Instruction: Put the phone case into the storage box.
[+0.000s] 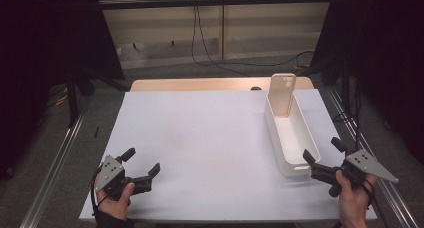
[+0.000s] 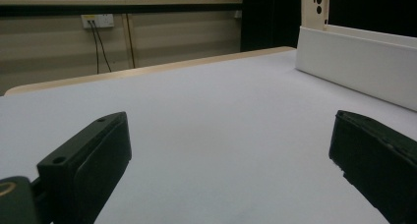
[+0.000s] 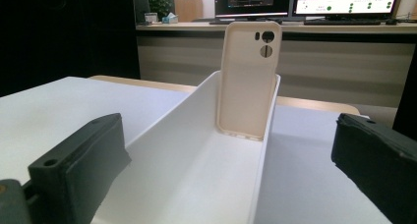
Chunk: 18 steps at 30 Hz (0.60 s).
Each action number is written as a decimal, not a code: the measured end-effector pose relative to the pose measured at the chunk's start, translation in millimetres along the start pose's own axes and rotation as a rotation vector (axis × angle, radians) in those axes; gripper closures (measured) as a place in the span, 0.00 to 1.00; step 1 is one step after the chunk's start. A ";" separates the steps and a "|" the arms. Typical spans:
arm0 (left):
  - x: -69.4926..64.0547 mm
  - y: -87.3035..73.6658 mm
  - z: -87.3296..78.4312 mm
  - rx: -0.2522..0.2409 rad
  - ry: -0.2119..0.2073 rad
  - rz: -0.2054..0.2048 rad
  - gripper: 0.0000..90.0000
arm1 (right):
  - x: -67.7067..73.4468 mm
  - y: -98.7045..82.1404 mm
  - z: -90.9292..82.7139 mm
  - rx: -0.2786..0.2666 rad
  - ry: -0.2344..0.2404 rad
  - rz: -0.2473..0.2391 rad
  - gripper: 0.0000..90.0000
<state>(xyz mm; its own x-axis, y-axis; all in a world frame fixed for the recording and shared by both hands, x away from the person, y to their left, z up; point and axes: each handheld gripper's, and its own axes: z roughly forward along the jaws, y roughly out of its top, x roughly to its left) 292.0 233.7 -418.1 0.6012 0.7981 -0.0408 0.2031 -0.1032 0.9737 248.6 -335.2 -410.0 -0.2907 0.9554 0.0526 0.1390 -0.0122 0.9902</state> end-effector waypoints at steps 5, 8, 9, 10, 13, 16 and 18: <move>-1.8 -0.7 -1.7 0.004 0.002 0.003 0.03 | 1.2 -5.0 -6.8 -0.001 -0.003 0.008 0.00; -1.1 -1.4 -3.2 0.008 0.003 0.013 0.03 | 1.6 -8.6 -12.3 0.001 -0.013 0.012 0.00; -1.1 -1.8 -3.6 0.009 0.003 0.010 0.03 | 1.5 -9.5 -13.1 0.004 -0.014 0.008 0.00; -1.1 -2.4 -3.7 0.009 0.003 0.003 0.03 | 1.8 -10.5 -14.0 0.007 -0.024 0.006 0.00; -0.6 -2.7 -3.7 0.007 0.007 0.000 0.03 | 4.4 -14.5 -16.7 0.017 -0.024 0.005 0.00; 0.5 -3.0 -4.0 0.005 0.012 -0.005 0.03 | 8.5 -17.0 -20.3 0.020 -0.029 -0.003 0.00; 1.2 -3.1 -4.2 0.007 0.017 -0.001 0.03 | 10.3 -19.0 -22.4 0.021 -0.031 -0.008 0.00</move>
<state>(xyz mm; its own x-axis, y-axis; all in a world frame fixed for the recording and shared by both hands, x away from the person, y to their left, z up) 288.9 237.5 -420.3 0.5880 0.8079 -0.0384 0.2094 -0.1062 0.9721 221.7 -331.8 -425.4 -0.2625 0.9641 0.0407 0.1569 0.0010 0.9876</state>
